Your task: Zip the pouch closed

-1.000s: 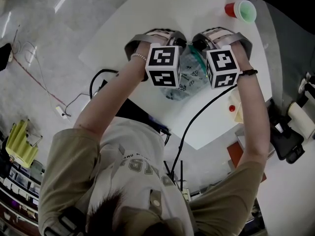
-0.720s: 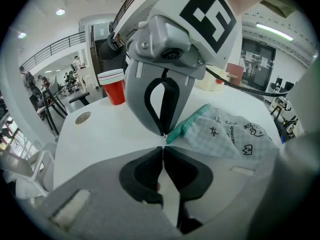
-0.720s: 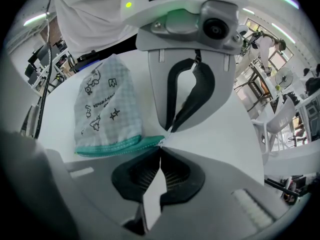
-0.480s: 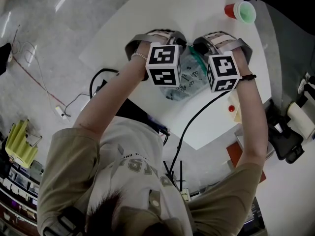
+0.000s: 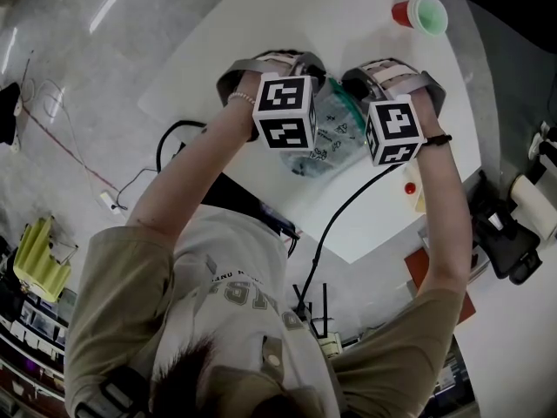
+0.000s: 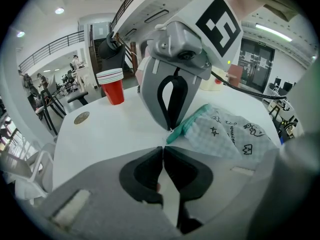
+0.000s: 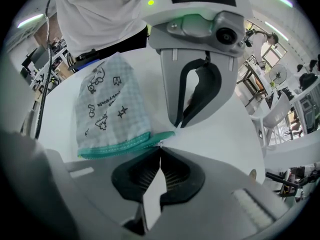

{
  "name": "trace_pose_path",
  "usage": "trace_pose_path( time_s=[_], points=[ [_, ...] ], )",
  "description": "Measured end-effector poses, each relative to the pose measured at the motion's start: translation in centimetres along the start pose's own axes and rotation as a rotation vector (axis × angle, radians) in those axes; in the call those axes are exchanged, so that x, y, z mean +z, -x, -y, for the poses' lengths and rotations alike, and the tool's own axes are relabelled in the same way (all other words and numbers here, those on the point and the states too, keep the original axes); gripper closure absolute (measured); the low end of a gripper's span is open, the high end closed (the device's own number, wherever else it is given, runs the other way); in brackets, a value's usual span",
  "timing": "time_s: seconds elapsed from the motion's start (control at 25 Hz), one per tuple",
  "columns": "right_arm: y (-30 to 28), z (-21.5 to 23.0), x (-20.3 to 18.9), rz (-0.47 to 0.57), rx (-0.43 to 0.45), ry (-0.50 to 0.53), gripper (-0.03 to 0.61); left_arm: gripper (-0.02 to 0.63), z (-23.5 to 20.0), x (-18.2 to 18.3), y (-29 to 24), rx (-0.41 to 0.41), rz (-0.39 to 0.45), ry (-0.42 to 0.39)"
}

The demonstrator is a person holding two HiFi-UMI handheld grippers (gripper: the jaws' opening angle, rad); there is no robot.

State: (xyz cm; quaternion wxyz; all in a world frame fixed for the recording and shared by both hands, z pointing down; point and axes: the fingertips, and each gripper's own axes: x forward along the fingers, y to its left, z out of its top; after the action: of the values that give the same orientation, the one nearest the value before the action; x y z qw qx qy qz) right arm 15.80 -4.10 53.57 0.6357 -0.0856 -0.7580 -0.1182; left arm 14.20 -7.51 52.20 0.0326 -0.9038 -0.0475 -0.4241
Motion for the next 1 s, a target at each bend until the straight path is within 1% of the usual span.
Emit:
trace_pose_path(
  time_s=[0.44,1.0],
  points=[
    [-0.1,-0.6,-0.5,-0.007,-0.034,-0.027,0.572,0.589,0.2,0.0,-0.2,-0.021,0.001,0.018],
    [0.3,-1.7,-0.6,-0.008,-0.037,-0.072,0.572,0.589,0.3,0.1,-0.1,-0.035,0.001,0.034]
  ],
)
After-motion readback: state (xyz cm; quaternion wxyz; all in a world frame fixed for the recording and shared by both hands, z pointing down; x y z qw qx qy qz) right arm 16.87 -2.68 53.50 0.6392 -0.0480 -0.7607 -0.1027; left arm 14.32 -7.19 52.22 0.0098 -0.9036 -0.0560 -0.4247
